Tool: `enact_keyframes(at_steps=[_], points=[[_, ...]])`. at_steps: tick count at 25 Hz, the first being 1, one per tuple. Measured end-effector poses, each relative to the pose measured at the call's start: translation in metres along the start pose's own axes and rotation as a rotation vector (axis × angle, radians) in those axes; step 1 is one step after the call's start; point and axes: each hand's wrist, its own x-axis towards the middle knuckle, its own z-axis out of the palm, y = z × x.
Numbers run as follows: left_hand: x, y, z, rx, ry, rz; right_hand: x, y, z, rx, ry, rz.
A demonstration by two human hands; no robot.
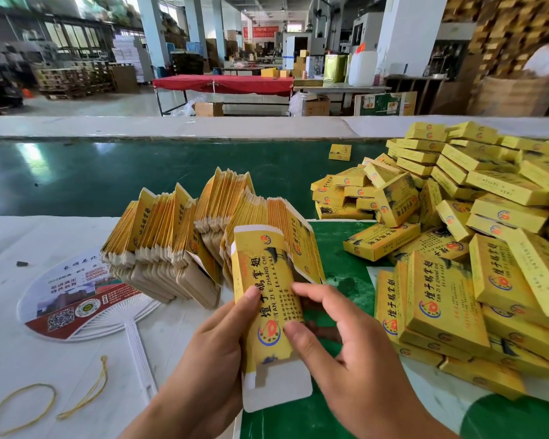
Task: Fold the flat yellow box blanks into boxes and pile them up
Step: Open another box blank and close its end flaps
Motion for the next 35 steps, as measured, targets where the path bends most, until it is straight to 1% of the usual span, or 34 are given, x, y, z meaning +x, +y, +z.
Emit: enact_keyframes(at_steps=[3,8,13,14,17,19,22,23,25,27,31,35], points=[[0.002,-0.002,0.001,-0.003,0.006,0.030,0.000,0.002,0.001,0.034,-0.004,0.044],[0.003,-0.005,0.002,0.039,0.039,0.081,0.003,0.008,-0.001,0.243,-0.064,0.135],[0.002,-0.002,0.001,0.106,0.082,0.057,0.000,0.006,0.001,0.227,-0.066,0.133],[0.002,-0.003,0.001,0.127,0.111,0.064,-0.001,0.007,0.003,0.204,-0.065,0.137],[0.000,-0.007,0.001,0.298,0.246,0.143,-0.003,0.008,0.009,0.188,-0.068,0.147],[-0.001,-0.008,0.005,0.319,0.324,0.116,-0.003,0.007,0.011,0.188,-0.087,0.152],[0.001,-0.010,0.002,0.410,0.377,0.098,-0.004,0.007,0.012,0.152,-0.097,0.128],[0.000,-0.011,0.003,0.396,0.367,0.094,-0.004,0.006,0.013,0.141,-0.095,0.107],[0.000,-0.011,0.007,0.322,0.294,0.092,-0.004,0.002,0.013,0.136,-0.090,0.072],[0.003,-0.013,0.007,0.321,0.268,0.137,-0.006,0.000,0.012,0.138,-0.090,0.050],[0.007,-0.017,0.007,0.420,0.277,0.265,-0.010,-0.005,0.013,0.123,-0.095,0.028],[0.010,-0.021,0.004,0.547,0.275,0.374,-0.008,-0.009,0.011,0.096,-0.036,0.024]])
